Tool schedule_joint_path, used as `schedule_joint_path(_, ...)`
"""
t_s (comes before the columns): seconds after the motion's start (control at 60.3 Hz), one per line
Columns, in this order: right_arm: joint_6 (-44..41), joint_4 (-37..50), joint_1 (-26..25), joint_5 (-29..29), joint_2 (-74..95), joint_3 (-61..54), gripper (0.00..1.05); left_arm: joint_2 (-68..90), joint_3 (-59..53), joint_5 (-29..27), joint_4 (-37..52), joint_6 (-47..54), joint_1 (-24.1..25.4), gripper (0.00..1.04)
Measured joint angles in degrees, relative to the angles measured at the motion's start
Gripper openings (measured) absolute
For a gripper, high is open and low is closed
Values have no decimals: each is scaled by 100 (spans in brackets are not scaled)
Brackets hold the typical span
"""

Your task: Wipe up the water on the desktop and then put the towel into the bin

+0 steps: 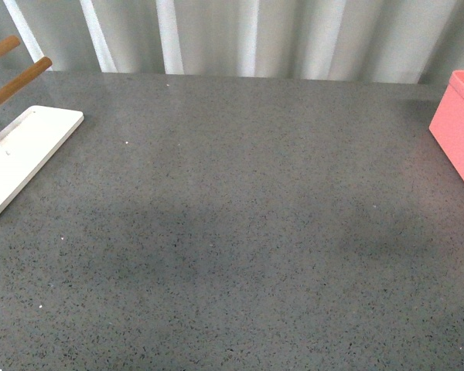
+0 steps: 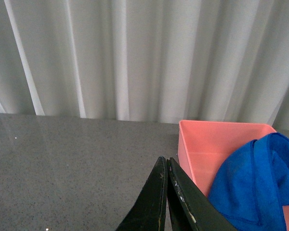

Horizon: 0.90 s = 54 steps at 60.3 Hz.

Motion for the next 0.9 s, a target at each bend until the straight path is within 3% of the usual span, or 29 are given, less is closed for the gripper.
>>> schedule_joint_path(0.646,55,-1202,0,26,-1226,0,3,0,0,0,0,0,0,98)
schedule_joint_path(0.762,87,-2166,0,59,-2022,2,3,0,0,-2,0,-2,0,98)
schedule_joint_path(0.895,96,-2208,0,63,-2197,7,3,-7,0,0,0,0,0,98)
